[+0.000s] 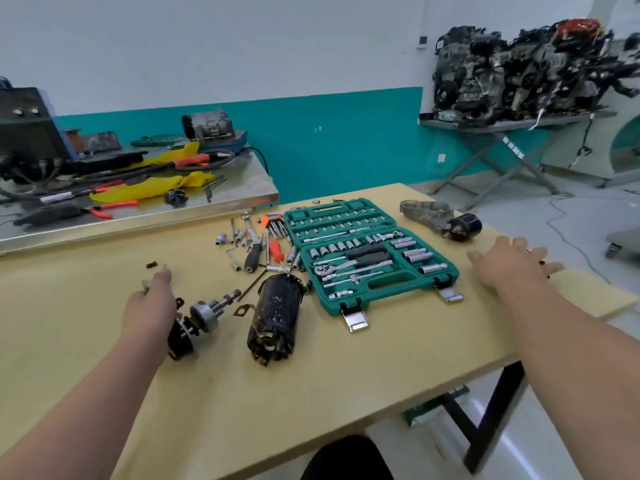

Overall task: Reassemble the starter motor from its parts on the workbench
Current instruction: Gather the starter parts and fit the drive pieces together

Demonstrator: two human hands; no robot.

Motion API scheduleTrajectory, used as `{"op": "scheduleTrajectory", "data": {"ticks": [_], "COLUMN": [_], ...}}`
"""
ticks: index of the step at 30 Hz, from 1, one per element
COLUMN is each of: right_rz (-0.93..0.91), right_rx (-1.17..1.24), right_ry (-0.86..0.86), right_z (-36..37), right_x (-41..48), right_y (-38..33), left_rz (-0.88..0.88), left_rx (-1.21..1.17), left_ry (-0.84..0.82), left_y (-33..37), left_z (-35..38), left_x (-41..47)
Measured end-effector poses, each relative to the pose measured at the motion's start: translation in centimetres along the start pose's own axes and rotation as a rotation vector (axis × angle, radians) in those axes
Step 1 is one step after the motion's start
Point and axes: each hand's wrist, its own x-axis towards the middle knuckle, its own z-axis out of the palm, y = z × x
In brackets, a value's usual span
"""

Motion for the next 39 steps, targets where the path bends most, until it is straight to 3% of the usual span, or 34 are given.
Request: {"op": "scheduleTrajectory", "data": {"ticks": [2,6,8,10,12,15,17,20,22,24,26,29,31,32,35,37,39], "right_rz": [-0.022,-0.247,-0.277,-0.211,-0.151,-0.427,-0.694,-0.978,-1.041,-1.036,-1.022,-0.797,-0.503,-0.359,-0.031,0.013,-0.017], "right_rx": [-0.030,-0.034,0.043,0.298,0.699,1.020,1.085,1.090,1.079,1.017,0.994,1.001,0.778,0.612,0.272,0.275,0.341], "right_ry": [-0.004,0.097,0.142,0.193,0.234,0.245,0.119,-0.200,-0.440,-0.569,-0.520,-0.179,0.130,0.203,0.055,-0.052,-0.033], "right_z": [0.1,0.8,1.3,1.0,-0.4,-3.8,-5.5,-6.1,-5.7,-5.3,-5.4,-5.9,-5.3,-4.6,-1.2,0.7,1.4], "right_x": [0.0,-1.1,-1.6,-2.1,-3.1,-7.3,-12.2,-19.2,-21.2,-20.9,-19.0,-12.6,-6.1,-2.8,4.1,5.9,6.5], "right_y": [0.2,-1.0,-1.4,-1.4,-2.1,-6.2,-10.0,-15.1,-17.5,-18.8,-19.5,-19.0,-16.7,-14.7,-8.8,-7.1,-6.9], "left_rz": [0.065,0.146,0.241,0.382,0.565,0.838,0.713,0.048,-0.097,-0.128,-0.254,-0.325,-0.302,-0.276,-0.210,-0.220,-0.239], "left_rx": [0.083,0.237,0.381,0.440,0.399,0.275,0.075,-0.406,-0.524,-0.590,-0.656,-0.752,-0.821,-0.808,-0.608,-0.508,-0.476], "left_ry": [-0.026,-0.041,0.032,0.121,0.137,0.049,-0.217,-0.777,-0.916,-0.888,-0.828,-0.671,-0.600,-0.561,-0.440,-0.410,-0.412], "left_y": [0.1,0.7,0.9,1.3,1.8,2.6,3.6,5.7,6.0,5.8,5.8,6.5,7.2,7.3,6.1,5.0,4.5], "left_z": [0.7,2.0,2.5,2.8,3.3,5.3,7.4,9.9,10.8,11.1,10.9,9.8,8.4,7.6,6.0,6.0,6.4], "left_x": [0.2,-0.1,-0.5,-1.3,-3.1,-6.5,-8.6,-10.6,-10.1,-8.8,-7.5,-4.7,-2.6,-1.6,0.7,1.6,2.1]}}
